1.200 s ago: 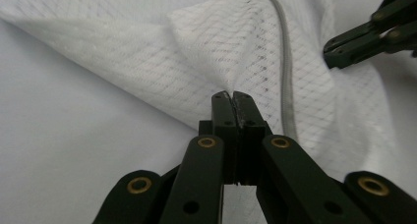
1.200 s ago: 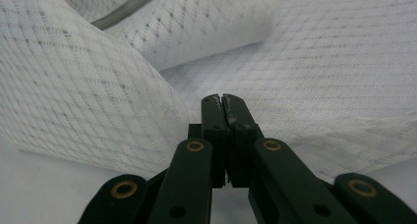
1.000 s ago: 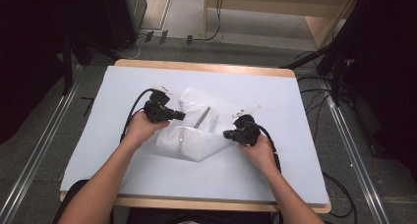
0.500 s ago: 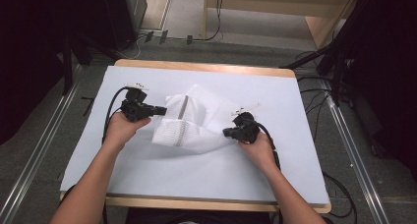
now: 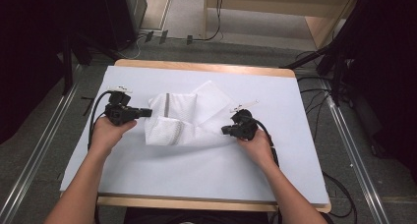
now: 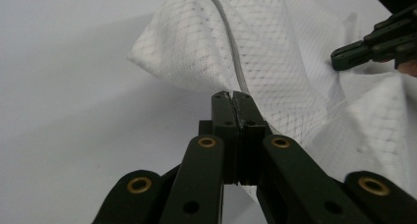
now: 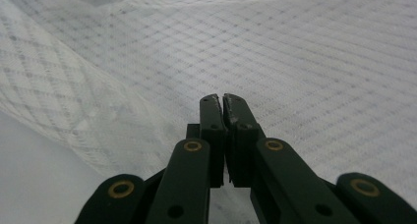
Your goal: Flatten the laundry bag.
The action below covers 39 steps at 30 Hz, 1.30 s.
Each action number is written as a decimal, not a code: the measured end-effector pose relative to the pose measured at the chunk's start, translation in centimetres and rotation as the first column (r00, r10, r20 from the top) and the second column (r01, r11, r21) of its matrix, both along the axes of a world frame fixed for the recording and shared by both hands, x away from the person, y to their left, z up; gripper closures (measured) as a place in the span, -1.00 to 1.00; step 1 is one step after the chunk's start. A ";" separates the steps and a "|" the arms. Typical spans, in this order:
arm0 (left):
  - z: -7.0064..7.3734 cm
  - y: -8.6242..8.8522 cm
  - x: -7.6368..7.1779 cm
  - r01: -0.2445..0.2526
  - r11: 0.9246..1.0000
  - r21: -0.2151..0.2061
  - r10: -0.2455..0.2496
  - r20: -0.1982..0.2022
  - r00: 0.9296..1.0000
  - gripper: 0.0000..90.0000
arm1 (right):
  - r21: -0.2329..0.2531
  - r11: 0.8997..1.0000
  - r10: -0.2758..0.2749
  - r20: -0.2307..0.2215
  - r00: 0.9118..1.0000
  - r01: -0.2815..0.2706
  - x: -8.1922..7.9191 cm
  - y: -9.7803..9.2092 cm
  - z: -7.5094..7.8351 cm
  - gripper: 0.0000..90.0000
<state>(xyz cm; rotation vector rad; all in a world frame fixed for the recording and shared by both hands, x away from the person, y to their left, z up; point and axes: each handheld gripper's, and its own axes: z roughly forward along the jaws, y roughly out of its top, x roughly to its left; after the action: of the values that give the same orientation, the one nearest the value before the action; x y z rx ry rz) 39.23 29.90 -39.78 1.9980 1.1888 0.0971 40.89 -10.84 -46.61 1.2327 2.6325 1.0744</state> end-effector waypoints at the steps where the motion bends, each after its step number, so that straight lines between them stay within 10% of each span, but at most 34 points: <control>1: -0.1 0.5 -0.2 -0.008 1.000 0.006 0.008 -0.004 1.000 1.00 | 0.003 1.000 0.001 -0.002 1.000 -0.001 0.0 0.0 0.0 0.98; 17: -2.3 4.1 -0.2 -0.112 0.993 -0.025 0.110 -0.066 0.992 0.99 | 0.013 0.999 -0.043 -0.012 0.999 0.043 0.9 -0.7 0.3 0.97; 27: -1.1 4.1 -0.4 -0.115 0.993 0.039 0.115 -0.012 0.993 0.44 | 0.057 0.995 -0.084 0.048 0.995 0.081 0.3 -2.7 2.2 0.82; 39: -1.4 1.0 4.8 -0.018 0.996 0.083 0.019 -0.012 1.000 0.35 | 0.057 0.992 -0.119 0.064 0.991 0.116 -2.4 -5.2 2.7 0.68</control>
<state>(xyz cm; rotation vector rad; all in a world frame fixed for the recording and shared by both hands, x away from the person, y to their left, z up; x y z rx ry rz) 44.04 30.93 -41.14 2.0621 1.2293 0.1452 38.45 -16.02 -43.95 1.3182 2.4632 1.1512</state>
